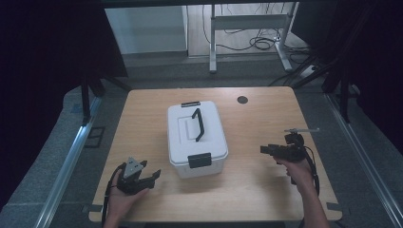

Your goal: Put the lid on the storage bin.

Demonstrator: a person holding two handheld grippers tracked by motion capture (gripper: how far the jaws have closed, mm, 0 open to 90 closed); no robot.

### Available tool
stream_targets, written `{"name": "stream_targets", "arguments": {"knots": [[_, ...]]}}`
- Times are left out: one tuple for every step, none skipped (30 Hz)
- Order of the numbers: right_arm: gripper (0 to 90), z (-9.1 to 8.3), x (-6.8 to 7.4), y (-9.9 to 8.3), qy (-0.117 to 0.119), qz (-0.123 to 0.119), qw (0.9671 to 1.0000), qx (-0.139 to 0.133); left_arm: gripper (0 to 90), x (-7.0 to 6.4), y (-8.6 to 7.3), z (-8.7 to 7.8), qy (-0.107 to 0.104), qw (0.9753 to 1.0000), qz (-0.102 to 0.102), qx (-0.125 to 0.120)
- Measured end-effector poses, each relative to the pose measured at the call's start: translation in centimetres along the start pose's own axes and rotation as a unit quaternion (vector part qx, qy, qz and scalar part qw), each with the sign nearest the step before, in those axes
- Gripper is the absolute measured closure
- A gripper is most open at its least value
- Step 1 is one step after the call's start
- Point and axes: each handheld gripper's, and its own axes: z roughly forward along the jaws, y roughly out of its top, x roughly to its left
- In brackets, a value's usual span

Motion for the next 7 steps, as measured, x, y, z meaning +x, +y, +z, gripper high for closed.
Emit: {"name": "stream_targets", "arguments": {"knots": [[48.6,0.16,0.05,-0.07,-0.001,-0.003,1.0000,0.003,33.4,0.02,0.01,-0.04,0.000,1.0000,0.000,-0.001],[47.5,0.33,0.12,-0.16,-0.003,-0.006,1.0000,0.004,33.4,0.05,0.02,-0.09,0.000,1.0000,0.000,-0.001],[47.5,0.33,0.12,-0.16,-0.003,-0.006,1.0000,0.004,33.4,0.05,0.03,-0.11,0.000,1.0000,0.000,-0.001],[45.4,0.53,0.23,-0.30,-0.005,-0.006,1.0000,0.003,33.4,0.05,0.03,-0.13,0.001,1.0000,0.000,-0.001],[45.4,0.53,0.23,-0.30,-0.005,-0.006,1.0000,0.003,33.4,0.05,0.03,-0.13,0.001,1.0000,0.000,-0.001],[43.0,0.91,0.53,-0.56,-0.014,-0.013,0.9998,0.006,33.3,0.05,0.05,-0.12,0.001,1.0000,0.001,-0.001],[43.0,0.91,0.53,-0.56,-0.014,-0.013,0.9998,0.006,33.3,0.05,0.05,-0.12,0.001,1.0000,0.001,-0.001]]}}
